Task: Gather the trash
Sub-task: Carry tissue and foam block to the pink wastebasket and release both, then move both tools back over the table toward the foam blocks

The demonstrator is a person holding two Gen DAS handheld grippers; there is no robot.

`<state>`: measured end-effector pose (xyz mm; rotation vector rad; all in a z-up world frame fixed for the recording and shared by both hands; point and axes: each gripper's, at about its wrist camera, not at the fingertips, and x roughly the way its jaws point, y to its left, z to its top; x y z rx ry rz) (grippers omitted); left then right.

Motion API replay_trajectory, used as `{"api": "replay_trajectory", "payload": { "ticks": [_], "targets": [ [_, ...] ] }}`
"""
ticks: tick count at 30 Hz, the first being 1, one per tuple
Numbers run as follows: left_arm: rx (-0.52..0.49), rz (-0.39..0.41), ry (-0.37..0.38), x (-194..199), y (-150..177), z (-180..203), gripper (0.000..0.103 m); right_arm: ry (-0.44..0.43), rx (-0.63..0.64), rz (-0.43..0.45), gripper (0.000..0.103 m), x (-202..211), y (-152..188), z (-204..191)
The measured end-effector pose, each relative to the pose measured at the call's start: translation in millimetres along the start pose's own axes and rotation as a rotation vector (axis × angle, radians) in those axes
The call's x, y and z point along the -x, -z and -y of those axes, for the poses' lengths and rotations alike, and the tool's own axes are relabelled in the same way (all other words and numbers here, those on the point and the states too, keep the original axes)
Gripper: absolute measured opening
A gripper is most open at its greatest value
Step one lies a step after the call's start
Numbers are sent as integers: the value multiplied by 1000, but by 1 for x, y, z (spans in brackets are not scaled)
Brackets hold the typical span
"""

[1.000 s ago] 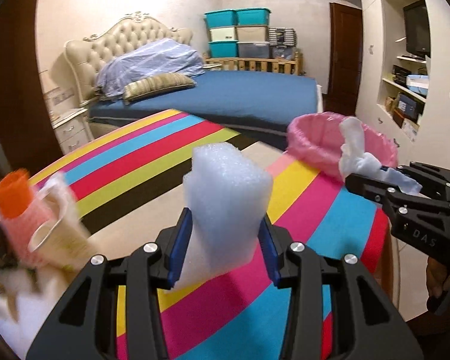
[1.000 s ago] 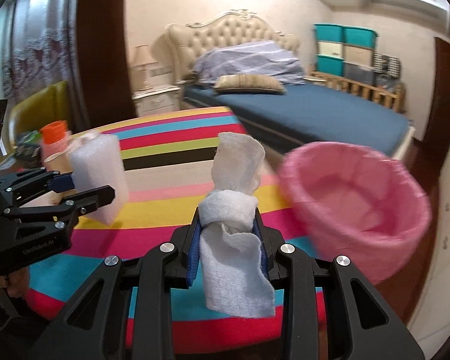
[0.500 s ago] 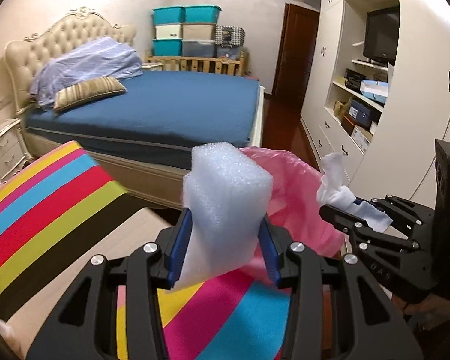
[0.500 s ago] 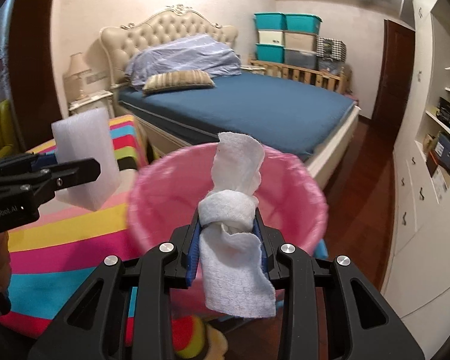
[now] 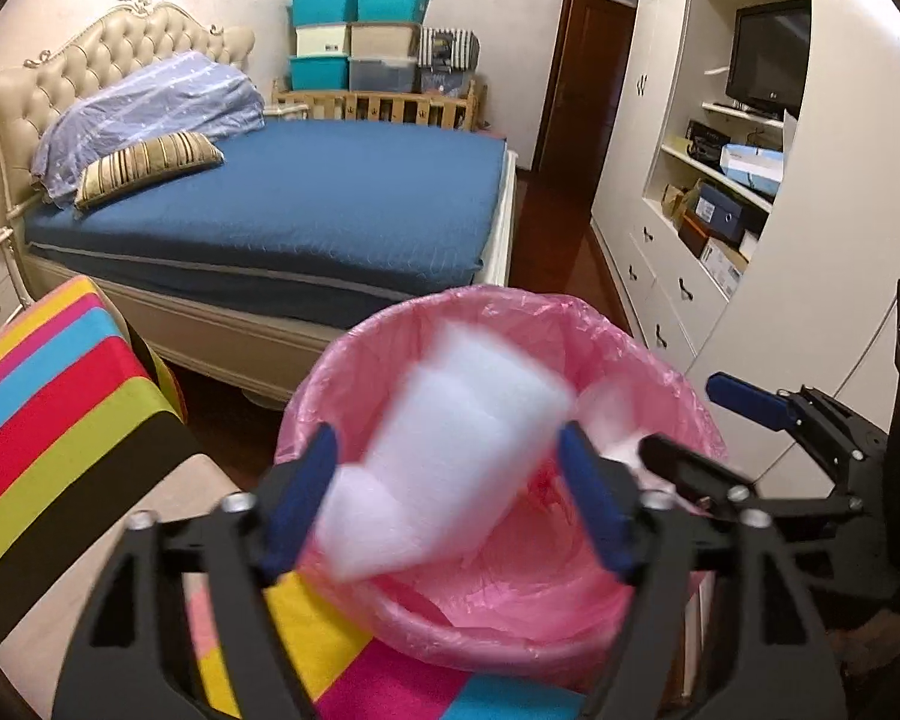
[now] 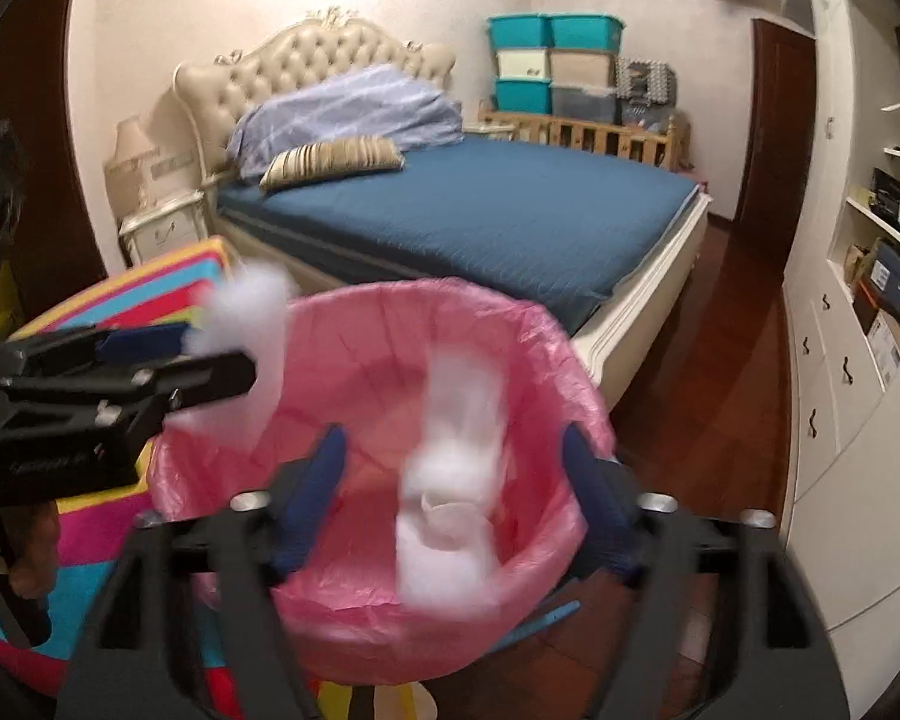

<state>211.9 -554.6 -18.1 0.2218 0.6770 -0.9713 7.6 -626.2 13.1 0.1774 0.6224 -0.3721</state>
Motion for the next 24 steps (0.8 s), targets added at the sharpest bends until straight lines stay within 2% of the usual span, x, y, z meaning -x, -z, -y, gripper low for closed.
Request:
{"api": "replay_trajectory", "payload": {
  "ticks": [4, 6, 9, 12, 14, 18, 24],
  "targets": [
    [-7, 30, -42, 22, 11, -8, 86, 11, -24, 28, 72, 21, 4, 4],
    [-4, 62, -81, 40, 18, -10, 97, 13, -33, 39, 72, 33, 7, 0],
    [-23, 81, -166, 65, 33, -16, 98, 27, -32, 45, 75, 49, 13, -5],
    [-43, 80, -213, 89, 48, -22, 98, 38, -11, 45, 82, 62, 20, -17],
    [-62, 92, -249, 111, 63, -24, 98, 25, 10, 42, 84, 68, 23, -31],
    [-38, 132, -259, 160, 92, -35, 98, -3, 91, 40, 85, 76, 28, -69],
    [-16, 139, -311, 231, 128, -52, 98, -144, 202, 18, 85, 81, 39, -148]
  ]
}}
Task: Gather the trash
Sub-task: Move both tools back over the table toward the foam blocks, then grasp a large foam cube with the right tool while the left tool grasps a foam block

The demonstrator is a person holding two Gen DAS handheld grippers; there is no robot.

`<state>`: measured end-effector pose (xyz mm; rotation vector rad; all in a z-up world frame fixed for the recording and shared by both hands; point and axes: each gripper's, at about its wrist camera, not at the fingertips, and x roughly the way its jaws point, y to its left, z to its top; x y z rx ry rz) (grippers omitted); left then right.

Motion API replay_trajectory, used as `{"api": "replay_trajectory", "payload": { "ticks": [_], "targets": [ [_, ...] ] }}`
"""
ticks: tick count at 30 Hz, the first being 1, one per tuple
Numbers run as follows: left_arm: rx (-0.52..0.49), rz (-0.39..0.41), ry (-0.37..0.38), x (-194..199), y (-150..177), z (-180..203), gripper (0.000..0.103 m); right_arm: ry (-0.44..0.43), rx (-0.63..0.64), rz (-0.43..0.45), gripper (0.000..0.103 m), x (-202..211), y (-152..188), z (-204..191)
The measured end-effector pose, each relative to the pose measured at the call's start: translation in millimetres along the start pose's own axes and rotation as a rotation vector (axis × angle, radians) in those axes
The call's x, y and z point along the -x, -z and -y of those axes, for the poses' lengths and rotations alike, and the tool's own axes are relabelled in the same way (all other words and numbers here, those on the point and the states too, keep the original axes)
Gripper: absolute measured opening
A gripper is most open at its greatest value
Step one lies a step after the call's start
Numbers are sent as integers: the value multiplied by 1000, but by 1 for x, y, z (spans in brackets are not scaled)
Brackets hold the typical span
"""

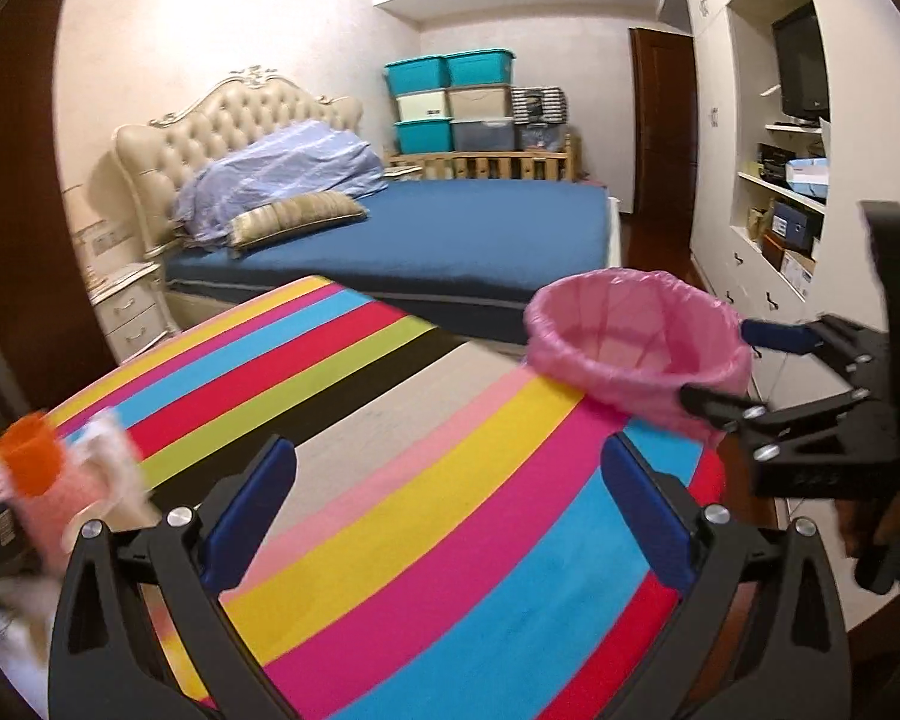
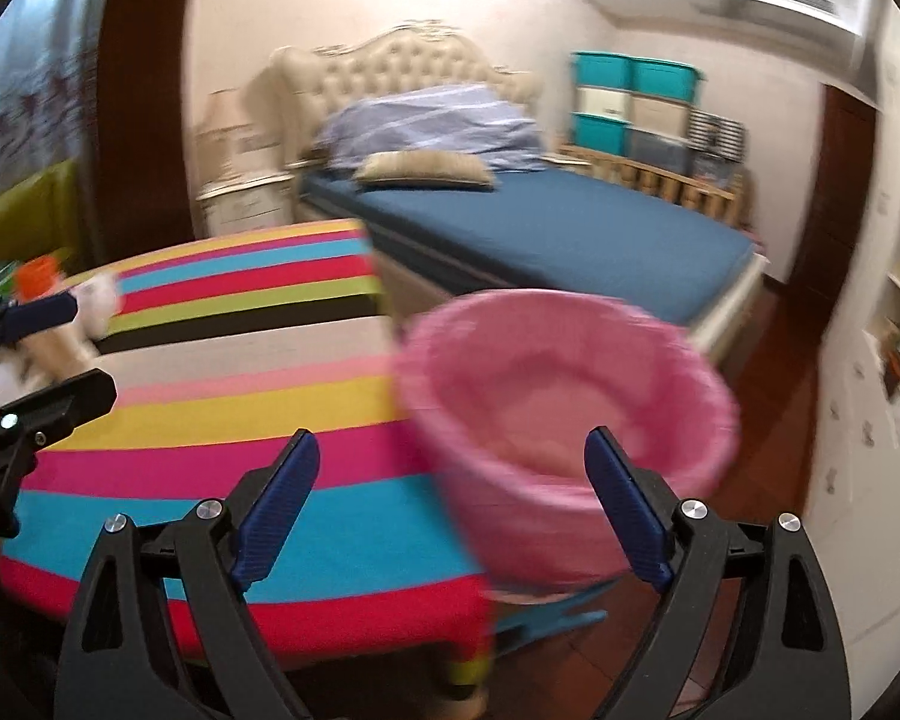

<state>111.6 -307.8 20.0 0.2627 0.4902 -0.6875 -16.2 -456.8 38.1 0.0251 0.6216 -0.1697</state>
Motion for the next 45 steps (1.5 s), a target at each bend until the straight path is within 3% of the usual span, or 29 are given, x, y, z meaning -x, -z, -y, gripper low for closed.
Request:
{"api": "replay_trajectory", "payload": {
  "ticks": [3, 7, 14, 22, 31, 37, 45],
  "targets": [
    [22, 11, -49, 39, 14, -26, 98, -89, 27, -19, 85, -7, 0, -39],
    [59, 0, -188, 77, 38, -63, 98, -184, 96, -50, 85, -13, 4, -89],
    [265, -43, -379, 148, 93, -144, 98, -310, 217, -98, 85, -14, 19, -165],
    [367, -132, -531, 193, 166, -194, 98, -417, 370, -154, 85, -20, 34, -242],
    [440, -180, -575, 206, 211, -209, 98, -468, 464, -175, 85, -36, 26, -308],
    [493, -183, -581, 212, 225, -217, 98, -497, 401, -228, 85, -48, 14, -318],
    [450, -187, -574, 204, 222, -207, 98, -485, 392, -182, 85, -48, 2, -331]
  ]
}}
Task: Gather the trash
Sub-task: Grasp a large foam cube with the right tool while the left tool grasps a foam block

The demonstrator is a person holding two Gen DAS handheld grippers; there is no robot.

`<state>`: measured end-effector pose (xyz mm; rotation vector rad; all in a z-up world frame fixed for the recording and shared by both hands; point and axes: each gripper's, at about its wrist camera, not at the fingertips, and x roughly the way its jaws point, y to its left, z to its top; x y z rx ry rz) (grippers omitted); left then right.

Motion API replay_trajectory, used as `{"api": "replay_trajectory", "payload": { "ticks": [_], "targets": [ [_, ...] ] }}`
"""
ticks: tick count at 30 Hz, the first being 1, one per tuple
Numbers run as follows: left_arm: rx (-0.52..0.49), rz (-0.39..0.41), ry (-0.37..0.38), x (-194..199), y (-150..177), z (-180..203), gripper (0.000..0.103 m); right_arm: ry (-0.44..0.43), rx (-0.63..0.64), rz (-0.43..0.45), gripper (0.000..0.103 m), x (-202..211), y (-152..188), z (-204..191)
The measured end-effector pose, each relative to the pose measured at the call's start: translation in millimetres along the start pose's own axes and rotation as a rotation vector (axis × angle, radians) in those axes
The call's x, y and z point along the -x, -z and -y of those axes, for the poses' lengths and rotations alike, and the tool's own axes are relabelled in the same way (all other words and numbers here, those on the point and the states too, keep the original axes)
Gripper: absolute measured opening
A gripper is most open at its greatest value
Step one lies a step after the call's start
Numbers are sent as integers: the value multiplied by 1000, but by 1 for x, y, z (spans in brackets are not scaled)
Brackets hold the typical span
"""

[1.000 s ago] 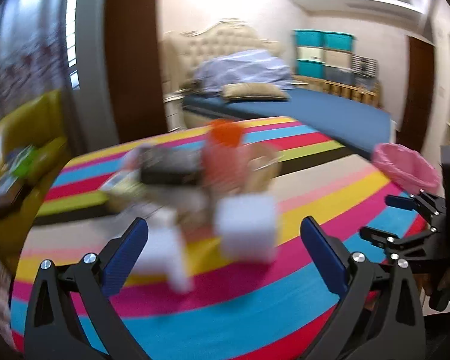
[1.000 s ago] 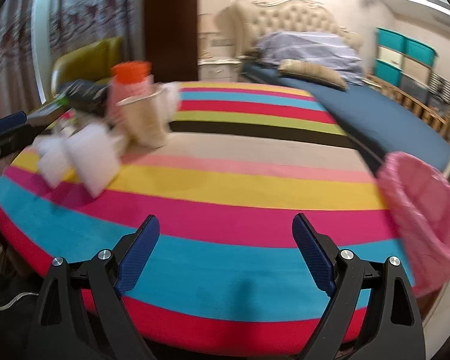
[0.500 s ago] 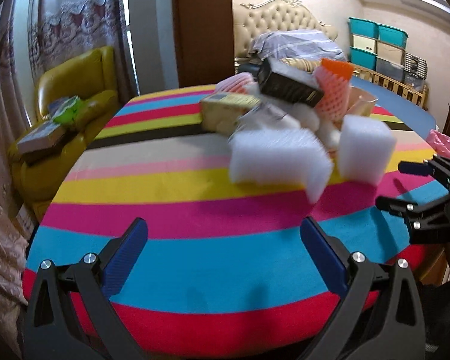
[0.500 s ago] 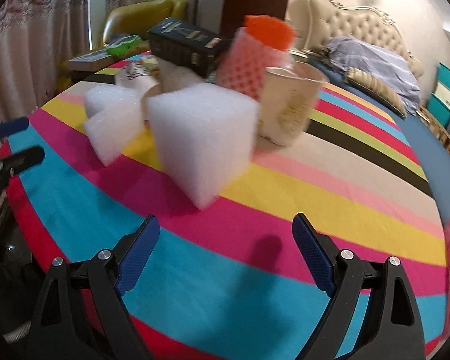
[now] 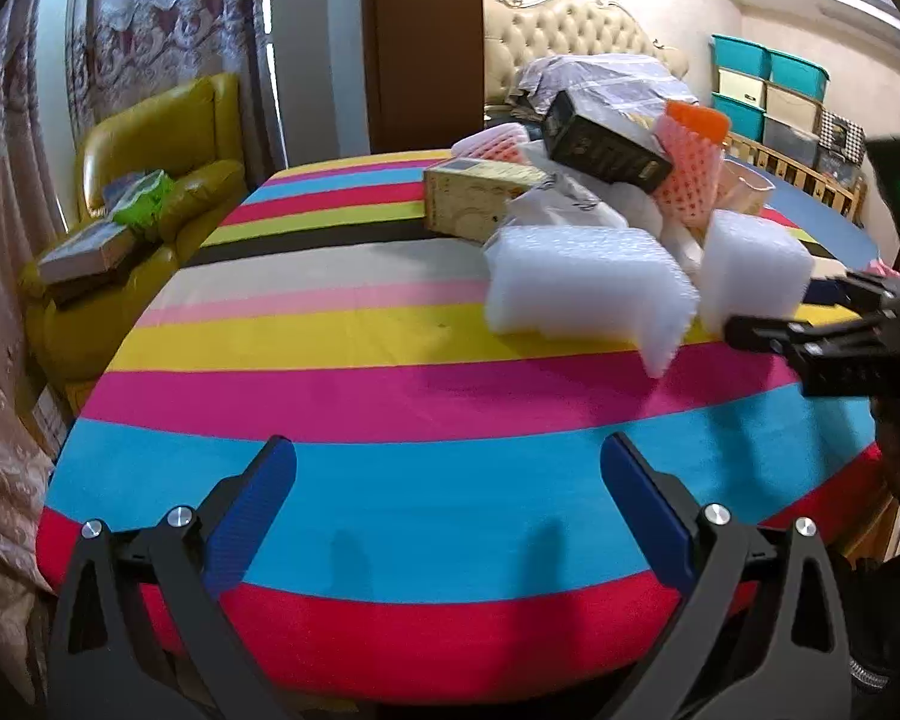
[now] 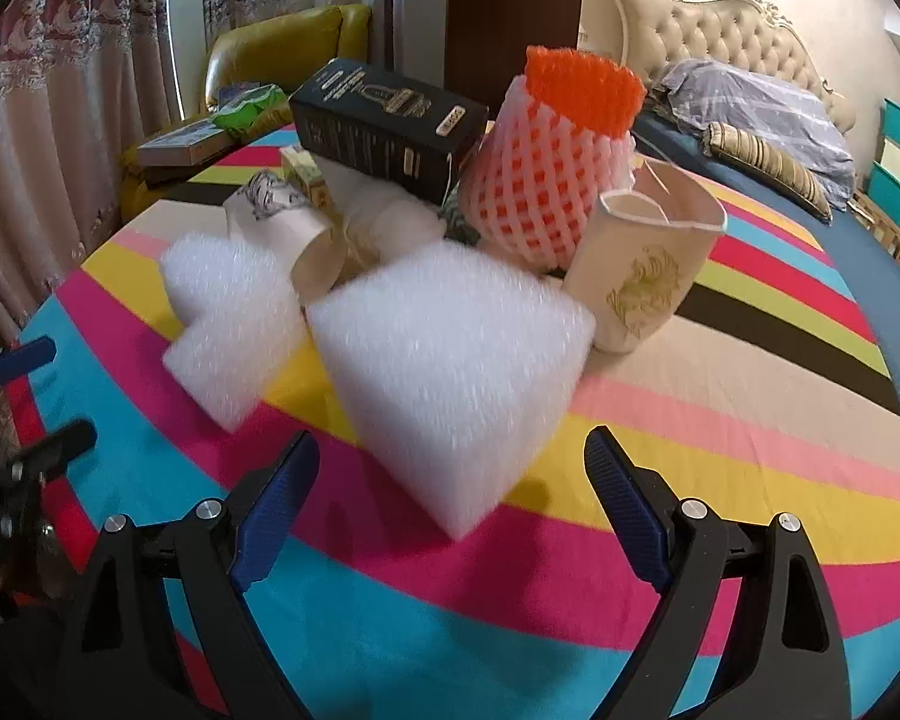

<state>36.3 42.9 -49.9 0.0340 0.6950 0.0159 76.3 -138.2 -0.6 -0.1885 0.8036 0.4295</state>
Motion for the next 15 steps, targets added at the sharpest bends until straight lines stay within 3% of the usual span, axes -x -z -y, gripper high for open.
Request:
{"api": "replay_trajectory", "payload": {
  "ticks": [5, 6, 11, 15],
  "targets": [
    [-18, 4, 14, -1, -2, 7, 98, -5, -15, 30, 82, -5, -7, 3],
    [-21, 0, 22, -2, -3, 8, 98, 4, -8, 41, 69, -4, -6, 3],
    [-51, 2, 51, -5, -6, 21, 98, 56, 6, 89, 68, 9, 4, 8],
    [-84, 10, 81, -9, -14, 34, 98, 54, -56, 96, 68, 17, 14, 27]
  ]
}}
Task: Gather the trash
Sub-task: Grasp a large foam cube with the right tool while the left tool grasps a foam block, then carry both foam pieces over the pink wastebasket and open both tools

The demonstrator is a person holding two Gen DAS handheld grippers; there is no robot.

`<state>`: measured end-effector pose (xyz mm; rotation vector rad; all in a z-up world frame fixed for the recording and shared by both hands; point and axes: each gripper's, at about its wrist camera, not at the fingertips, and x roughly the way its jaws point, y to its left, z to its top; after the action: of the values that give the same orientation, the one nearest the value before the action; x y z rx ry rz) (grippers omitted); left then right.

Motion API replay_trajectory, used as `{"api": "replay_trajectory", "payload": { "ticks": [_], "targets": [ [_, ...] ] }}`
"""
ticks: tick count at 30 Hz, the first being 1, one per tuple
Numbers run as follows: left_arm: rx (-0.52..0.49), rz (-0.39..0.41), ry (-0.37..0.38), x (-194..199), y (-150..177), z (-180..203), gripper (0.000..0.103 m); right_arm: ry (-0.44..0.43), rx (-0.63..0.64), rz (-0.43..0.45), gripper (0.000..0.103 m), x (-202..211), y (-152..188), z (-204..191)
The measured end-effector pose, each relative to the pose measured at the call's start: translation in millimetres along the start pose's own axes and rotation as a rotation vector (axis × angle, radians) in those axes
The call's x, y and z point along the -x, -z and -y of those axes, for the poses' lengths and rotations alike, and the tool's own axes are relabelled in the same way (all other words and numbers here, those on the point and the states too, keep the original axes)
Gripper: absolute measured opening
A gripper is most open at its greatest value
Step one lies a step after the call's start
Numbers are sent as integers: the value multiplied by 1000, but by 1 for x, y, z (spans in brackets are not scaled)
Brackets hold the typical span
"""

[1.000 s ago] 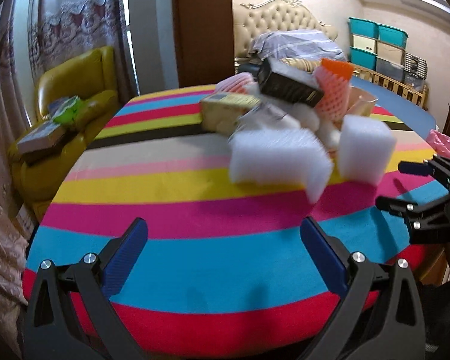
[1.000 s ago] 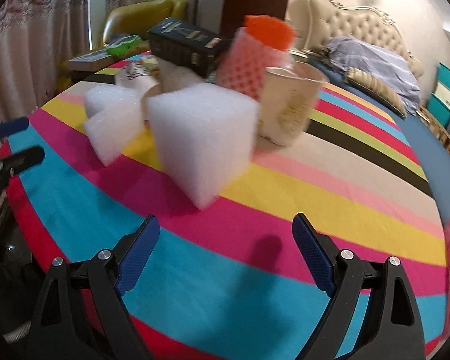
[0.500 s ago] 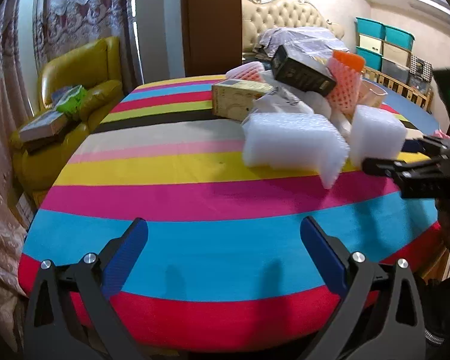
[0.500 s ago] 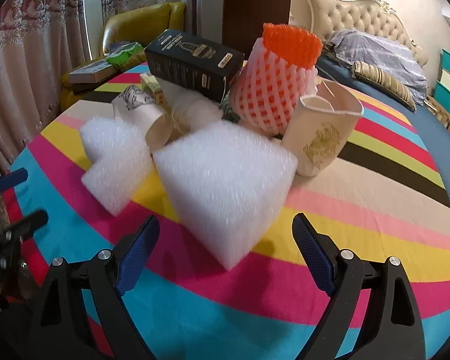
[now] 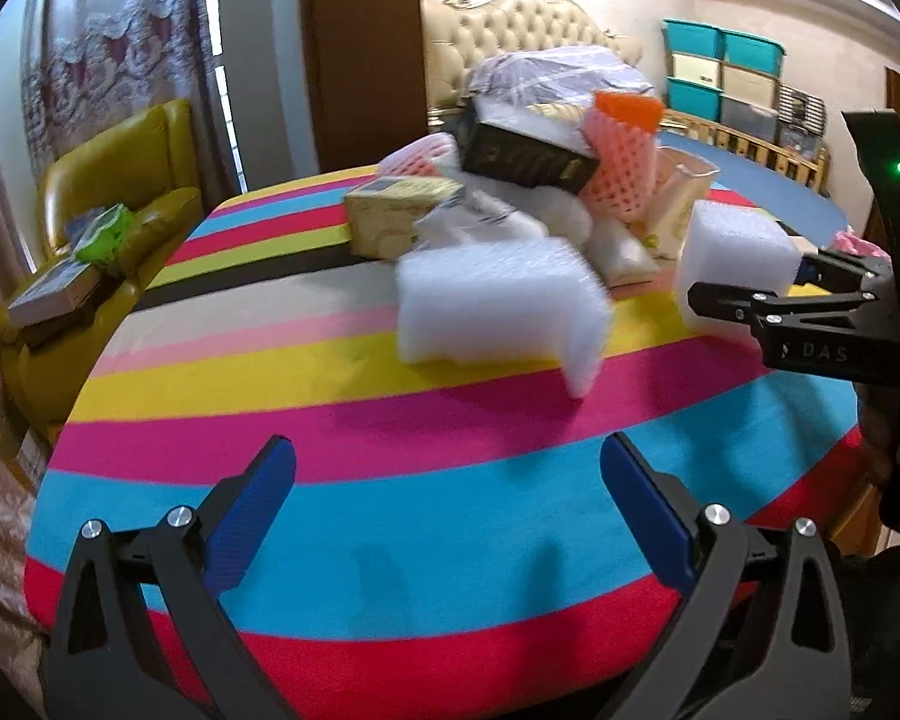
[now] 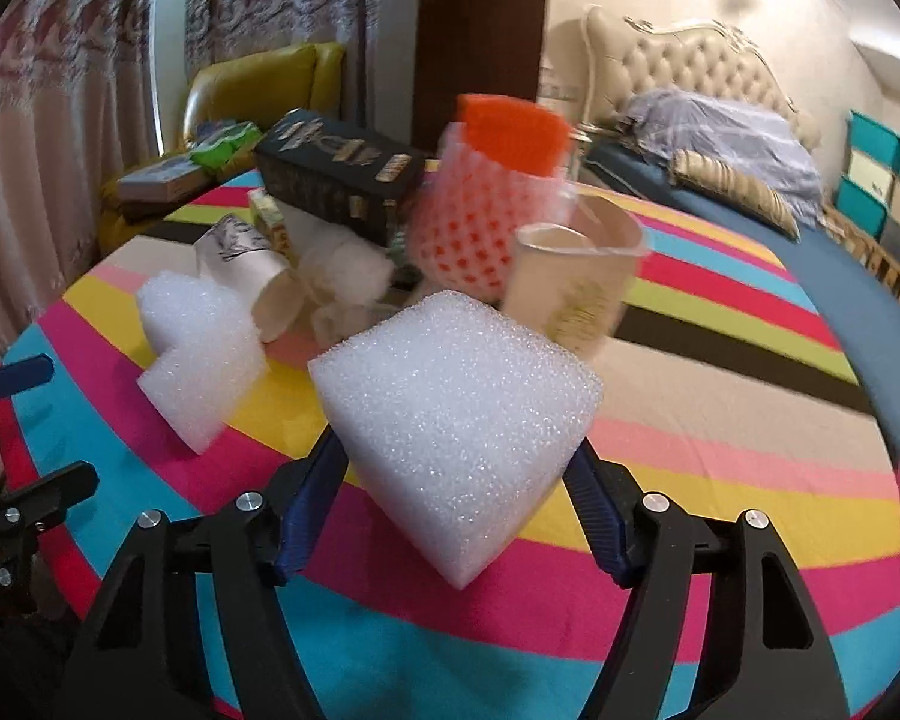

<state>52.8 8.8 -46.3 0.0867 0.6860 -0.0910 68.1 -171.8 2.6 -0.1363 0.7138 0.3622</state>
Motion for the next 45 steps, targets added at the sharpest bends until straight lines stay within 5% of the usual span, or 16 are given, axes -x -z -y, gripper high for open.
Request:
{"api": "replay_trajectory", "payload": {
  "ticks": [7, 16, 17, 45],
  "targets": [
    [39, -3, 43, -27, -27, 13, 98, -1, -59, -3, 68, 8, 15, 22],
    [77, -50, 12, -62, -50, 18, 93, -15, -71, 8, 68, 10, 21, 24],
    [82, -48, 24, -62, -50, 18, 81, -14, -70, 8, 68, 10, 20, 23],
    [-64, 81, 103, -26, -52, 65, 81, 57, -103, 56, 69, 39, 29, 55]
  ]
}}
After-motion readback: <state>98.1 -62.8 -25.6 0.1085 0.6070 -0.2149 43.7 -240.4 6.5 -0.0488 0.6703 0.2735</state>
